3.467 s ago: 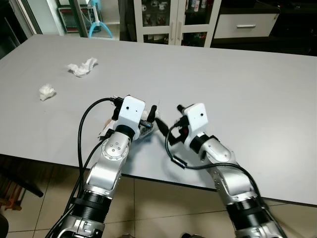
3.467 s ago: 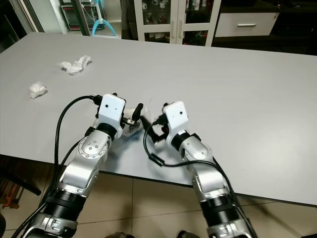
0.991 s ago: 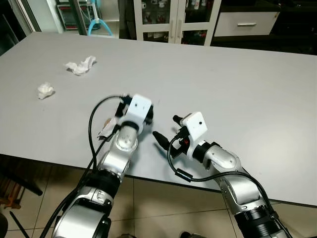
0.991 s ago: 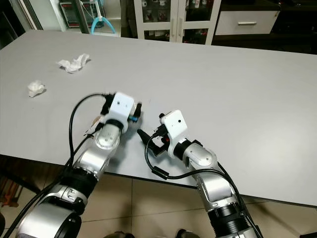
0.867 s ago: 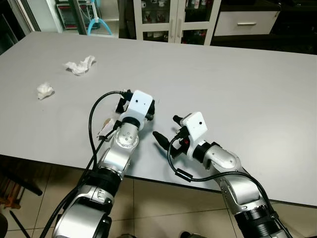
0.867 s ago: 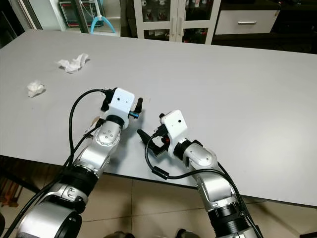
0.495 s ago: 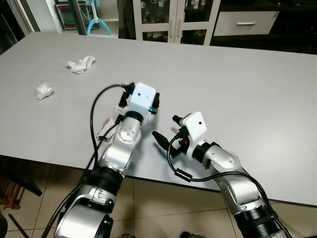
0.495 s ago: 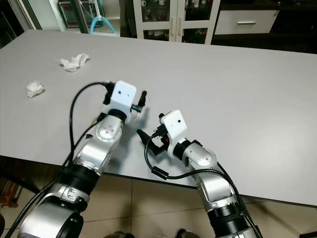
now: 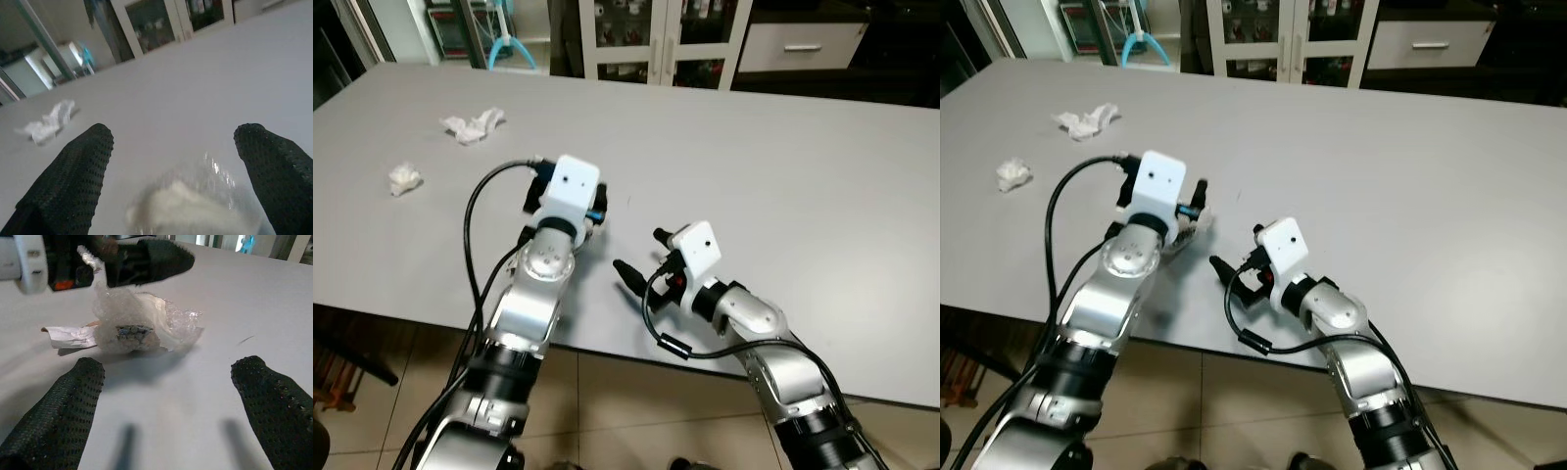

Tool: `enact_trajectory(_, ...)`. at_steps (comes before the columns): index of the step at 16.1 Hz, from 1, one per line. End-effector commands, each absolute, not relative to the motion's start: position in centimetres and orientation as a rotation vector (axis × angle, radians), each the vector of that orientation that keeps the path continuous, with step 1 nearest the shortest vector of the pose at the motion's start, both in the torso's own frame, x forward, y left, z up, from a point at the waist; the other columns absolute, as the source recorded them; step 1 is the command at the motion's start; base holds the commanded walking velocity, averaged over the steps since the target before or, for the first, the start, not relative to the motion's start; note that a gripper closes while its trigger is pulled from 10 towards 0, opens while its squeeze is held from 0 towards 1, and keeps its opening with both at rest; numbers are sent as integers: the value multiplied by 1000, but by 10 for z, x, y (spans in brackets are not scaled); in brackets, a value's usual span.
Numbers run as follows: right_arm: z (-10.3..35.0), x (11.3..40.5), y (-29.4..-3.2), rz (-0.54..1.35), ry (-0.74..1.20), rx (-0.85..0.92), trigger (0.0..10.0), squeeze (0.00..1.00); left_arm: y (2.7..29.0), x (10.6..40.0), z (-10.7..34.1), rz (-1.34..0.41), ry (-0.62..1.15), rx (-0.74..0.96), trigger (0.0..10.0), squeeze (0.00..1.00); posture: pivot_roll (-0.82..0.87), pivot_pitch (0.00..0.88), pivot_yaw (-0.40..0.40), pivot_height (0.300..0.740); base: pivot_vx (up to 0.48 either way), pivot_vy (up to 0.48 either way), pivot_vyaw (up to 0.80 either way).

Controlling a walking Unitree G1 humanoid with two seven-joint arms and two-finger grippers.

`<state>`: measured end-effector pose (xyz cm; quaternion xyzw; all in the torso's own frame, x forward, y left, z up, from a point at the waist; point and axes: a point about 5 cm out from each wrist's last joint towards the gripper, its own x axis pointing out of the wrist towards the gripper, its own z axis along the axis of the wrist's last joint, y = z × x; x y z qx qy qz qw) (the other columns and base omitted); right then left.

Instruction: Picking trash to rubbish bin

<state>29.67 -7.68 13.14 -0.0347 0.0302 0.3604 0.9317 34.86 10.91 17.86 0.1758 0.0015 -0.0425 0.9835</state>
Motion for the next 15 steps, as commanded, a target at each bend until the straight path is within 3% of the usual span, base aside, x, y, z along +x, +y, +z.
enact_trajectory(1,133,298,-73,758,55,-84,10000,0,111,346,176,-87,36,362,10000,0,-33,68,41,740,0,0,0)
enact_trajectory(9,132,297,-74,754,57,-88,10000,0,121,343,150,-50,190,435,10000,0,-35,85,41,740,0,0,0)
enact_trajectory(15,131,296,-73,756,61,-84,10000,0,115,339,131,-87,252,390,10000,0,-37,91,41,740,0,0,0)
